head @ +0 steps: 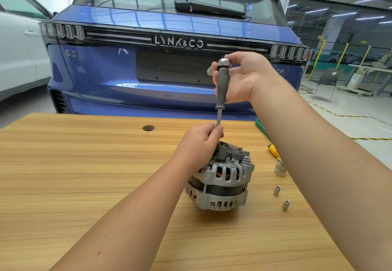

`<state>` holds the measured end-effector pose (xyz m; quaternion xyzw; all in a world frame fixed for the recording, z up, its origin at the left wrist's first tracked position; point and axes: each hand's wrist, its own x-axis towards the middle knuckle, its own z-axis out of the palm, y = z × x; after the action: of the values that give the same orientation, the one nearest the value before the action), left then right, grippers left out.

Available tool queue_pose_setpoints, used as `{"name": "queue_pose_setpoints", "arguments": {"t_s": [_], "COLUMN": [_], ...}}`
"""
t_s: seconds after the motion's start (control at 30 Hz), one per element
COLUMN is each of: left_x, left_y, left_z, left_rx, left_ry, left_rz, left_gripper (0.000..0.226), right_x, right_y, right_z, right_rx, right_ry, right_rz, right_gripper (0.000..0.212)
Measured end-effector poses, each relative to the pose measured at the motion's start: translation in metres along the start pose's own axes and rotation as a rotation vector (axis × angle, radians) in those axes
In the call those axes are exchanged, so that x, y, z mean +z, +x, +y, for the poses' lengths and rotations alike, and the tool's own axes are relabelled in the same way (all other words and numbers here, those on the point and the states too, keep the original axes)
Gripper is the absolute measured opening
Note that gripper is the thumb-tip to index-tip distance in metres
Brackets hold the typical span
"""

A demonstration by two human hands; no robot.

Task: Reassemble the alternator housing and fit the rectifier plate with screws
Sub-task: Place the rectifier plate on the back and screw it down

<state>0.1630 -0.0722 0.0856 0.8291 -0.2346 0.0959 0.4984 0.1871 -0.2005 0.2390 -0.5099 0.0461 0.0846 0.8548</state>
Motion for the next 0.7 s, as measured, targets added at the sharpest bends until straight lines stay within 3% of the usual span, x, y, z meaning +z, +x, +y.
{"name": "queue_pose_setpoints", "arguments": {"t_s": [0.17,0.27,0.4,0.5,0.6,0.7], "left_x": [0.002,0.003,0.003,0.004,0.005,0.005], "left_y": [-0.001,-0.001,0.002,0.001,0.0,0.0], "left_z": [-0.001,-0.001,0.0,0.0,0.001,-0.001], "left_rx": [-0.002,0.008,-0.006,-0.02,-0.026,-0.02], "left_ry": [-0.008,0.016,0.041,0.019,0.017,0.044], "left_rz": [0.013,0.037,0.04,0.039,0.057,0.064], "left_gripper": [0.033,0.036,0.036,0.035,0.035,0.036], "right_x": [-0.002,0.003,-0.001,-0.004,-0.004,-0.004], "right_y": [-0.006,-0.003,0.006,0.008,0.004,0.0], "right_z": [0.008,0.019,0.039,0.033,0.029,0.023], "right_rx": [-0.102,-0.301,-0.824,-1.04,-1.001,-0.885], "right_ry": [0.136,0.082,-0.4,-0.878,-1.222,-1.276], "right_rz": [-0.018,0.018,0.202,0.176,0.069,-0.009], "right_gripper": [0.015,0.017,0.029,0.028,0.019,0.043]}}
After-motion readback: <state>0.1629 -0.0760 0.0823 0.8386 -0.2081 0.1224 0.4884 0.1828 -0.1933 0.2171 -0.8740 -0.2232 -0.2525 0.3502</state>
